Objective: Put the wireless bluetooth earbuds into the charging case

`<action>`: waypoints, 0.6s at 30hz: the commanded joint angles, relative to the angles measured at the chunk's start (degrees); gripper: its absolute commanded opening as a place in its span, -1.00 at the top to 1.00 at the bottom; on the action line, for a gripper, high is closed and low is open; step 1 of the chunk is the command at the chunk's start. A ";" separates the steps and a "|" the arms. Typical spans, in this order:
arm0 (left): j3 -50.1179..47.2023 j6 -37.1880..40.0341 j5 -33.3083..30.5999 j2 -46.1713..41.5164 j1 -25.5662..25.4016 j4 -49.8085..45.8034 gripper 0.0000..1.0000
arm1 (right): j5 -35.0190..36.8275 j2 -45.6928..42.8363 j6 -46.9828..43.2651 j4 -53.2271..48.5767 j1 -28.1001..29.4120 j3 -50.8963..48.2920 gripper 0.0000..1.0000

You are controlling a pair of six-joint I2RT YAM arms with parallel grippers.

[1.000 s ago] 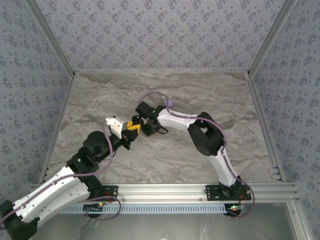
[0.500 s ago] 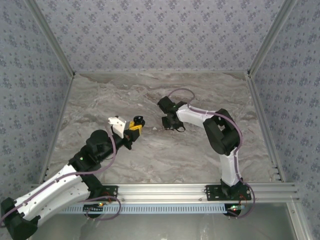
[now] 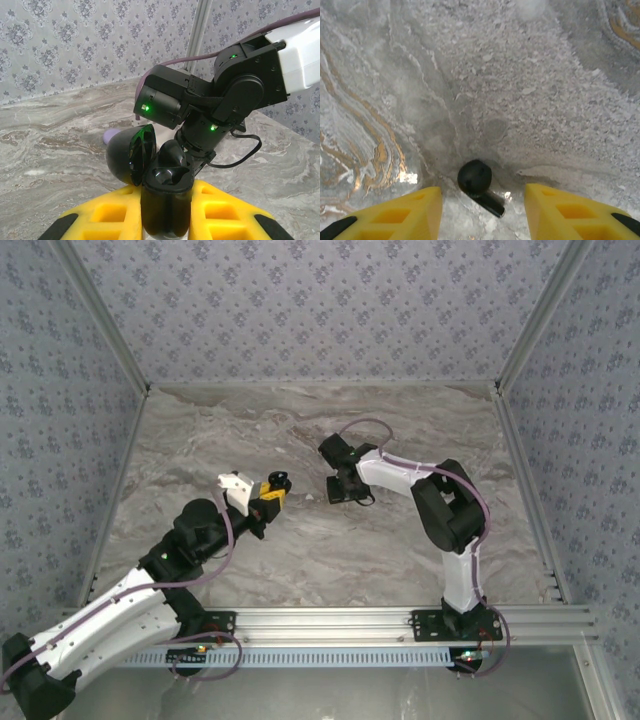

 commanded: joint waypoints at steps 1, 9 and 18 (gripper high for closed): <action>1.73 0.52 0.46 0.10 -0.45 2.63 0.60 | -2.47 -1.51 -1.70 -2.14 0.22 -0.45 0.03; 1.72 0.46 0.52 0.45 -0.46 2.85 0.60 | -4.64 0.04 -3.40 -1.54 1.31 0.58 0.02; 1.73 0.45 0.55 0.70 -0.44 3.02 0.60 | -2.97 -0.30 -3.57 -2.59 2.16 1.53 0.03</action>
